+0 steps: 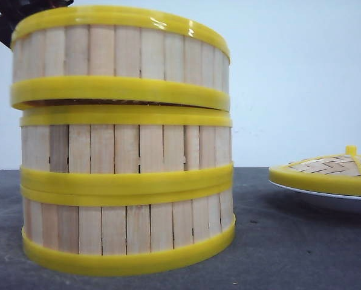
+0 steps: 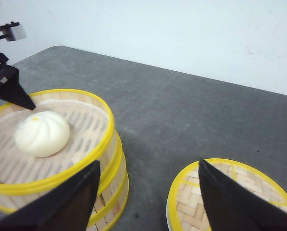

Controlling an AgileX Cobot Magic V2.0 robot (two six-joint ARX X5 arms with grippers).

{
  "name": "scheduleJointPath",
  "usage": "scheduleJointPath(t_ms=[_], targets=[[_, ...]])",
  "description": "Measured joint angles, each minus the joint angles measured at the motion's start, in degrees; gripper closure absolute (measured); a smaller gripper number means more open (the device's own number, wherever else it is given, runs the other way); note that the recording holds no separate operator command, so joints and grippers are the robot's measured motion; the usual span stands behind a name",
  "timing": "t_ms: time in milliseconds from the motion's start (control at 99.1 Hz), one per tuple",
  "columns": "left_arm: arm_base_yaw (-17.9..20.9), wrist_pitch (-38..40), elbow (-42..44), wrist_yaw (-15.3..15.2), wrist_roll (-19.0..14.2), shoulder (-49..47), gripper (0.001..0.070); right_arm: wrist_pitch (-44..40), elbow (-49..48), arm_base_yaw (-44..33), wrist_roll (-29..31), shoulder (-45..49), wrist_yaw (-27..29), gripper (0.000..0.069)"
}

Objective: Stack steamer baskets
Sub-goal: 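Lower the basket onto the stack and open the left gripper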

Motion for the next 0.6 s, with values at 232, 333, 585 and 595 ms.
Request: scheduleJointPath(t_ms=[232,333,585,595], targets=[[0.0,0.5,0.0,0.0,0.0,0.2,0.0683,0.9,0.0,0.0,0.0,0.0,0.0,0.0298],[0.0,0.7,-0.1,0.0,0.0,0.8,0.0683,1.1,0.0,0.0,0.0,0.0,0.0,0.0298],[-0.3,1.4,-0.7,-0.1,0.0,1.0,0.0683,1.1,0.0,0.0,0.0,0.0,0.0,0.0298],[-0.3,1.4,-0.7,-0.1,0.0,1.0,0.0683,1.1,0.0,0.0,0.0,0.0,0.0,0.0298]])
